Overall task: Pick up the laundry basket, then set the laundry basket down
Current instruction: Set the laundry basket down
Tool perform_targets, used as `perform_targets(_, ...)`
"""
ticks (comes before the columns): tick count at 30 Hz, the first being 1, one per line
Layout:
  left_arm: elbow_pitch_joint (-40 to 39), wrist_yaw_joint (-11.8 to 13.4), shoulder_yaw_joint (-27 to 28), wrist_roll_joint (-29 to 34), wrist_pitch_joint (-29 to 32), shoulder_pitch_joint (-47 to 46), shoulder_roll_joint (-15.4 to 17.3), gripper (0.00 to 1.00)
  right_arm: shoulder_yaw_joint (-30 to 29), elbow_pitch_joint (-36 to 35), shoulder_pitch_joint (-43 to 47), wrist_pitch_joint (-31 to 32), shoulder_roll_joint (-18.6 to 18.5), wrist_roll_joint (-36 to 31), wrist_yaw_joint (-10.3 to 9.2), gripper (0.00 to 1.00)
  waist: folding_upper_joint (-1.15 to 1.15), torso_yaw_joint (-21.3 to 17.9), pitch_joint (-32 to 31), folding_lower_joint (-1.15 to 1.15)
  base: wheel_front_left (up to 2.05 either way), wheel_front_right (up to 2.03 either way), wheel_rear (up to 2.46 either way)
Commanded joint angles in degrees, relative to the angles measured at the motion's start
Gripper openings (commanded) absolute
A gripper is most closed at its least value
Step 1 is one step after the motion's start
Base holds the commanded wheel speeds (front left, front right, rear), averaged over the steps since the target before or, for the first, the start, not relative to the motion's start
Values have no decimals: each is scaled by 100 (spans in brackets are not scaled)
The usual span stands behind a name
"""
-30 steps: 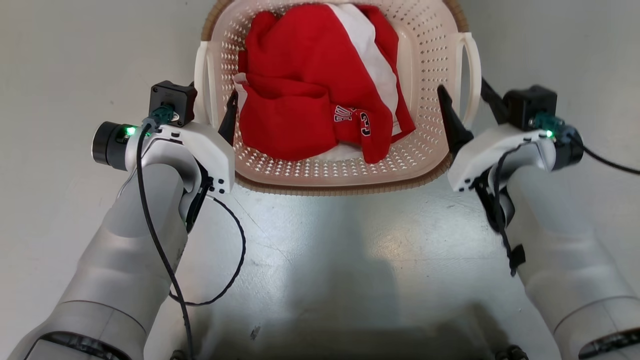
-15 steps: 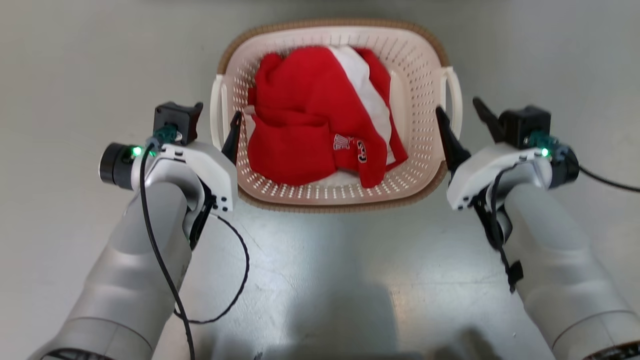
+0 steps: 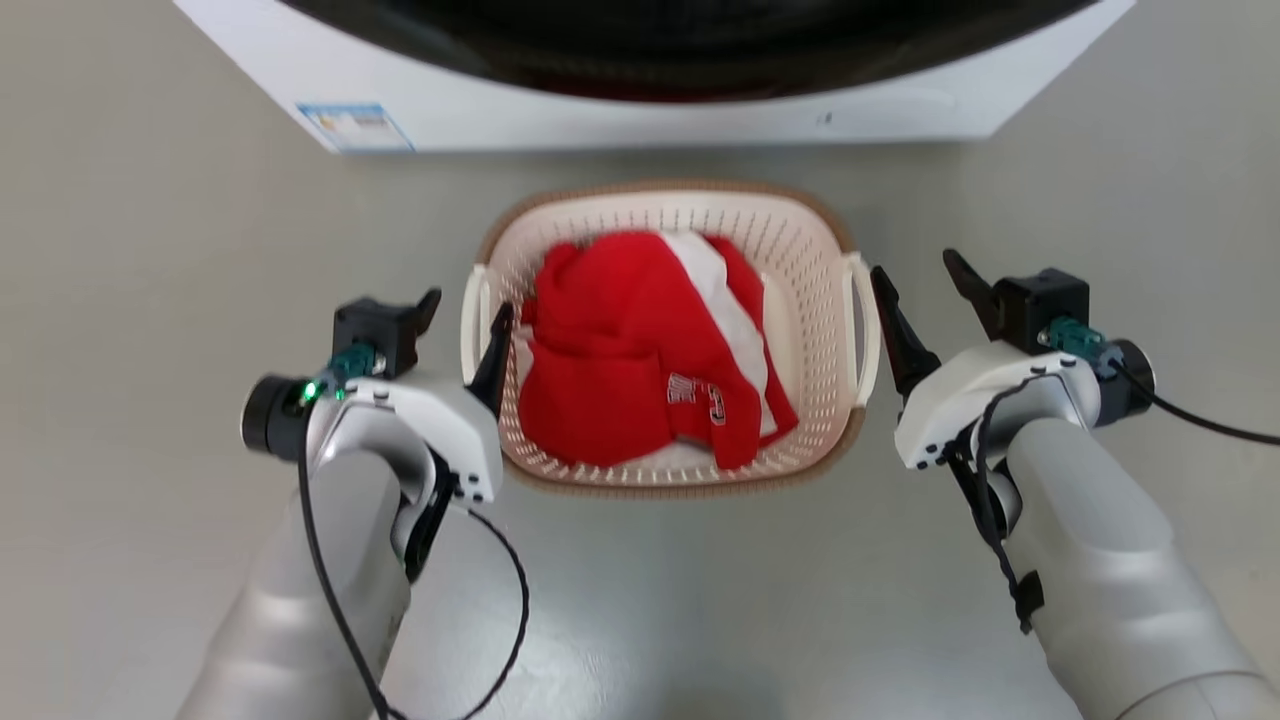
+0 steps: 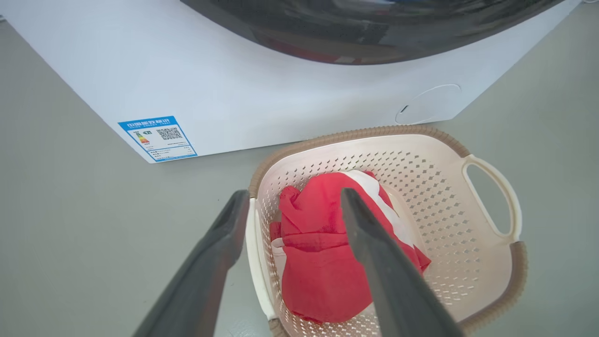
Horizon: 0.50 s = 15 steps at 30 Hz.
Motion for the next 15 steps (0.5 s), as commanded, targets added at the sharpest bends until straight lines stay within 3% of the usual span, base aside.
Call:
perform_targets(1, -205, -25, 249, 89, -35, 249, 146, 100, -5, -202, 249, -35, 116, -130, 35, 100, 0, 28, -398, 0, 0, 0, 0)
perform_targets(15, -1371, -36, 1237, 387, -35, 1513, 225, 100, -422, -1309, 1145, -35, 116, -487, 35, 100, 0, 6, -1641, 0, 0, 0, 0)
